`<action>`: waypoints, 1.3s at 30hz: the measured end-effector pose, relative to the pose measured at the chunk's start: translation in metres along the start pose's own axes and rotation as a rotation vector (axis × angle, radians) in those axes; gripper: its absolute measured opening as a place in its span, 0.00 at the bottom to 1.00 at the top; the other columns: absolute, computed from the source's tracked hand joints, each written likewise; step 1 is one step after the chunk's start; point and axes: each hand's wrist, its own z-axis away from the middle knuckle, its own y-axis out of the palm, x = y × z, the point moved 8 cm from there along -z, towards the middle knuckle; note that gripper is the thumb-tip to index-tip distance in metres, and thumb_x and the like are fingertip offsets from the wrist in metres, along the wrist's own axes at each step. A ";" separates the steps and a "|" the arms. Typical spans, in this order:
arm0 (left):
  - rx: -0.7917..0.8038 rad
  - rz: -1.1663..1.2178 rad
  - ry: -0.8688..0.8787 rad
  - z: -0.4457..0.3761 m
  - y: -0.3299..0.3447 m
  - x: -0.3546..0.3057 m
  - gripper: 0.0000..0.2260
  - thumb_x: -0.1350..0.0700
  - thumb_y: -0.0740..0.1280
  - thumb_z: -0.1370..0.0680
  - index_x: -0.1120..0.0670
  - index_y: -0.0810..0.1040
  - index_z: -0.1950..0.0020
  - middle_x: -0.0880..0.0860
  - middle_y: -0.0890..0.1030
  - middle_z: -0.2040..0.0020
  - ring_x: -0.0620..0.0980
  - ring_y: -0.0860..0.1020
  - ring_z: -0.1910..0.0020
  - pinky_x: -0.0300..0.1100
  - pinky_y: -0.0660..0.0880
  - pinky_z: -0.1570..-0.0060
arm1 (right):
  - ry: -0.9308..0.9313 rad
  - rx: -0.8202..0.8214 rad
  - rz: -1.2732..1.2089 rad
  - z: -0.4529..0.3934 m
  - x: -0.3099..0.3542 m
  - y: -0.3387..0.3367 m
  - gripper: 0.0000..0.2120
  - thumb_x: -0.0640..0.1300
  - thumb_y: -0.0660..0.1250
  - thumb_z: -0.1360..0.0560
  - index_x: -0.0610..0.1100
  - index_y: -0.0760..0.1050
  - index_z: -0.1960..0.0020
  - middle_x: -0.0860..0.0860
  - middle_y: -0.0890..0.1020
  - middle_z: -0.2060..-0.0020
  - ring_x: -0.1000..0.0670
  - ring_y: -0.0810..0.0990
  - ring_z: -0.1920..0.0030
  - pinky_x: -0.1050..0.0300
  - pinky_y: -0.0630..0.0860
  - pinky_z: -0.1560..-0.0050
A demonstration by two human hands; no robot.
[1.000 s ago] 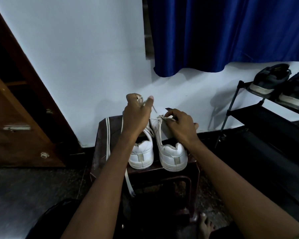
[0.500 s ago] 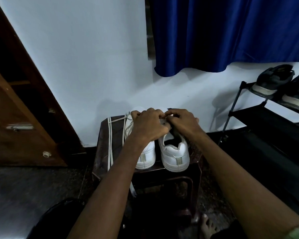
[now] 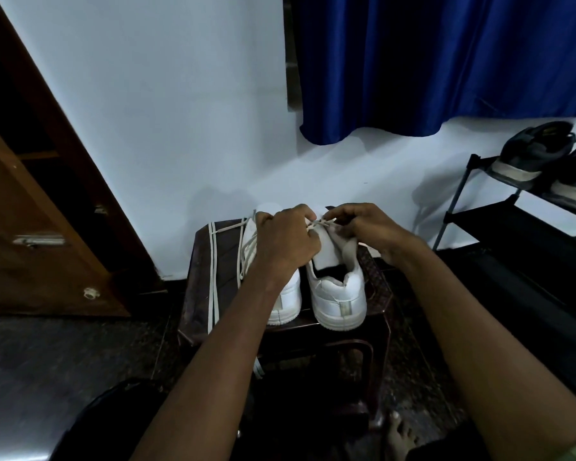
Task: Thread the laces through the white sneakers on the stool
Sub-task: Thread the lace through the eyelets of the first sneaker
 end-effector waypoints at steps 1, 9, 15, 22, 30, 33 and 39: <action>-0.002 -0.008 0.002 -0.001 0.001 0.000 0.15 0.55 0.68 0.24 0.43 0.79 0.39 0.47 0.86 0.47 0.47 0.81 0.43 0.44 0.53 0.40 | 0.012 0.007 -0.029 -0.001 -0.003 0.001 0.21 0.24 0.62 0.26 0.43 0.86 0.46 0.48 0.84 0.40 0.50 0.82 0.40 0.50 0.80 0.37; 0.140 -0.104 0.085 -0.005 0.010 0.000 0.21 0.60 0.61 0.20 0.37 0.80 0.36 0.51 0.77 0.41 0.55 0.81 0.44 0.50 0.58 0.30 | 0.091 -0.005 -0.177 0.000 -0.016 0.009 0.21 0.23 0.61 0.26 0.41 0.85 0.45 0.44 0.85 0.43 0.48 0.83 0.46 0.59 0.81 0.53; 0.143 -0.208 0.089 -0.007 0.018 -0.007 0.11 0.50 0.63 0.16 0.41 0.78 0.35 0.53 0.74 0.37 0.57 0.79 0.41 0.52 0.58 0.29 | 0.004 -0.047 -0.135 0.003 -0.013 0.009 0.21 0.25 0.61 0.28 0.43 0.86 0.46 0.46 0.85 0.43 0.49 0.83 0.44 0.52 0.82 0.43; 0.092 0.088 0.112 -0.014 0.011 -0.009 0.11 0.53 0.77 0.27 0.43 0.76 0.56 0.48 0.77 0.44 0.53 0.78 0.41 0.50 0.68 0.37 | 0.014 -0.062 -0.150 -0.001 -0.015 0.009 0.21 0.25 0.62 0.27 0.41 0.86 0.45 0.43 0.80 0.33 0.45 0.82 0.39 0.56 0.80 0.47; -0.034 0.229 0.116 -0.016 0.007 -0.002 0.10 0.41 0.72 0.24 0.44 0.84 0.61 0.42 0.78 0.70 0.43 0.77 0.66 0.43 0.73 0.58 | -0.004 -0.072 -0.151 0.008 -0.007 0.012 0.18 0.25 0.60 0.25 0.38 0.84 0.47 0.40 0.85 0.44 0.48 0.84 0.48 0.52 0.82 0.44; -0.089 0.318 0.142 -0.017 0.000 -0.006 0.10 0.44 0.67 0.22 0.42 0.85 0.61 0.41 0.85 0.61 0.48 0.82 0.54 0.50 0.78 0.46 | -0.029 -0.078 -0.130 0.007 -0.005 0.012 0.19 0.24 0.59 0.27 0.37 0.83 0.47 0.37 0.85 0.46 0.47 0.83 0.49 0.51 0.81 0.47; -0.045 0.777 -0.038 -0.014 -0.012 0.004 0.14 0.45 0.66 0.18 0.53 0.75 0.57 0.47 0.80 0.66 0.49 0.79 0.63 0.52 0.77 0.51 | -0.040 -0.078 -0.095 0.001 -0.010 0.010 0.20 0.24 0.59 0.29 0.37 0.84 0.46 0.44 0.83 0.40 0.49 0.81 0.44 0.55 0.78 0.46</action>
